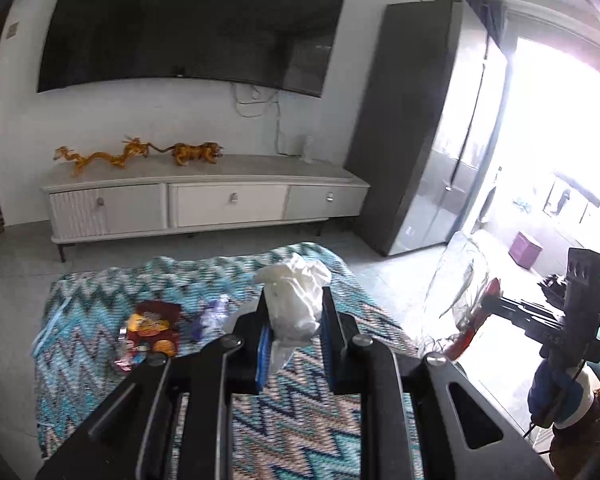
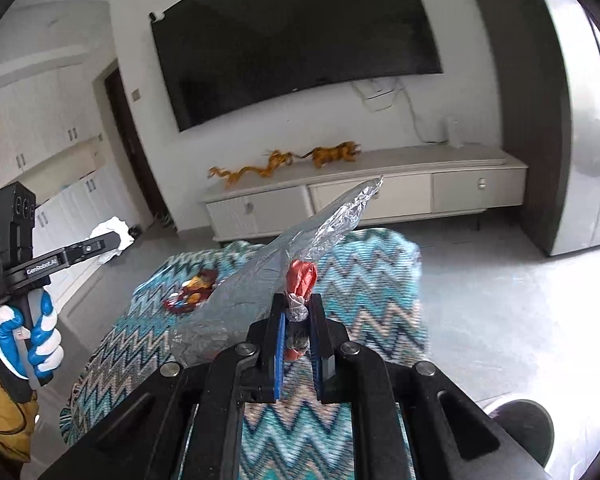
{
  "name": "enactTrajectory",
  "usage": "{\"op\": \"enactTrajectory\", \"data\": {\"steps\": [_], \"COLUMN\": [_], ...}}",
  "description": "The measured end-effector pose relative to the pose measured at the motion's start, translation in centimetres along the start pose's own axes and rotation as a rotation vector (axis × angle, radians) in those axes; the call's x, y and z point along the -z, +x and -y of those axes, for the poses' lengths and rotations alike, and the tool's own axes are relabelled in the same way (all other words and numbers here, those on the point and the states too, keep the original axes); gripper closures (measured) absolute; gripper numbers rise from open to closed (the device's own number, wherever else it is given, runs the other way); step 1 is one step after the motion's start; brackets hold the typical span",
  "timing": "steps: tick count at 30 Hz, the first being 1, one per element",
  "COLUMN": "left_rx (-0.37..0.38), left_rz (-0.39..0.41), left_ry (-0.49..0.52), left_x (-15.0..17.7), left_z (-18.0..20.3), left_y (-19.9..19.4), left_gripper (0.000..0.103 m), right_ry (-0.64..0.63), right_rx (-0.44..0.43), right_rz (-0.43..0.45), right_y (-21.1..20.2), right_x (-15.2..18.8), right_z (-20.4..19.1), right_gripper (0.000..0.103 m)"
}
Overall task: Collect trash
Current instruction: 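Lift the tissue and clear bag and carry them toward the bin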
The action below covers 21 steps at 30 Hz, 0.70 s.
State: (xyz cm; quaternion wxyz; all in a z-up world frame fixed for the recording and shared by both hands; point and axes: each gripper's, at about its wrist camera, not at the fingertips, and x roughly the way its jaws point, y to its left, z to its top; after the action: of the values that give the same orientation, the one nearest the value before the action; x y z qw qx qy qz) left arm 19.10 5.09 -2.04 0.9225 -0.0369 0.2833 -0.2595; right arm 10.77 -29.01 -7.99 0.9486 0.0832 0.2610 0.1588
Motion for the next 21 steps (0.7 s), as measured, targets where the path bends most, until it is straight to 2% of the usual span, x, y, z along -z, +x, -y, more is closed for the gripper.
{"op": "enactTrajectory", "data": {"steps": [5,11,21], "left_rx": [0.068,0.168,0.320], "left_rz": [-0.035,-0.113,-0.271], "left_ry": [0.037,0.099,0.186], "left_x": [-0.1,0.6,3.4], "left_z": [4.4,11.1,22.5], "left_y": [2.3,6.5,13.6], "left_gripper": [0.084,0.084,0.084], "right_ry": [0.028,0.092,0.177], "right_rx": [0.073,0.194,0.456], "right_rz": [0.024,0.035,-0.038], "right_y": [-2.9,-6.1,-8.7], "right_x": [0.6,2.5,8.4], "right_z": [3.4,8.5,17.6], "right_gripper": [0.093,0.093,0.093]}}
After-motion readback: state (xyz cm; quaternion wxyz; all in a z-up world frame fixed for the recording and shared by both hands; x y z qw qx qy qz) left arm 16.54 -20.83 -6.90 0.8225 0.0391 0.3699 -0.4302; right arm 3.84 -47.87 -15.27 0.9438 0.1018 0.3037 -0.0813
